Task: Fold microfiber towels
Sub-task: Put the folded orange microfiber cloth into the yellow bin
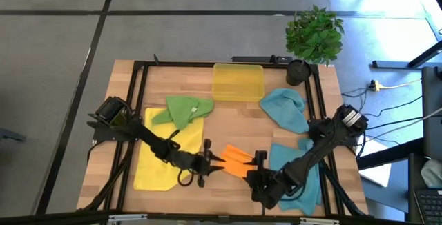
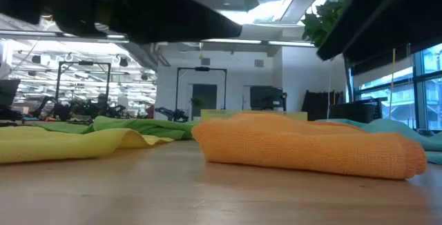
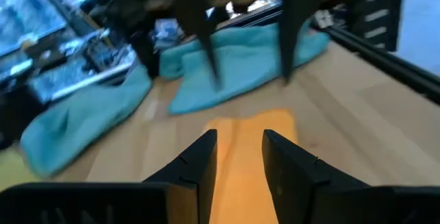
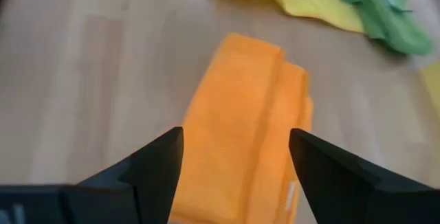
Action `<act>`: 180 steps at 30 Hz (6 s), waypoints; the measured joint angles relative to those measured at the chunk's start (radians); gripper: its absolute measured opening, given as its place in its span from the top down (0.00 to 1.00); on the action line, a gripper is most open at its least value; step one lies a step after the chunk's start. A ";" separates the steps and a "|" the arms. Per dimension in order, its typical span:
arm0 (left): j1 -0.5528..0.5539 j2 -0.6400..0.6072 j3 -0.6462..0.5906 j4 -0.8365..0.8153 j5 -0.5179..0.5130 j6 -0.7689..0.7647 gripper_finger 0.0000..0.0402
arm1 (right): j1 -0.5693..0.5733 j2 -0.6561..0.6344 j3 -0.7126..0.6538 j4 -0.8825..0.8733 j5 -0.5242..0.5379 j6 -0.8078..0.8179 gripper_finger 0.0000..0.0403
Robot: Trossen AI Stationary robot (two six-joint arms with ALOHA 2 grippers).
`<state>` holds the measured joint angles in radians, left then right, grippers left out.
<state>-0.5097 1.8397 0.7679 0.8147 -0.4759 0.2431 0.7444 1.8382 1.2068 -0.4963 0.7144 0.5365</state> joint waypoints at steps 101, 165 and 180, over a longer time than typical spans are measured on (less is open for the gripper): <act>-0.001 0.298 0.465 -0.916 -0.142 0.156 0.95 | -0.351 0.072 -0.261 0.425 -0.414 -0.096 0.97; 0.186 0.116 0.460 -0.998 0.291 -0.243 0.84 | -0.070 0.104 -0.261 0.382 0.053 -0.252 0.95; 0.041 -0.008 0.435 -1.132 0.001 -0.188 0.48 | -0.078 0.010 -0.263 0.297 0.040 -0.130 0.97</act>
<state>-0.4682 1.8317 1.2024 -0.3176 -0.4752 0.0555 0.6660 1.8480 0.9440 -0.1988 0.7544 0.4070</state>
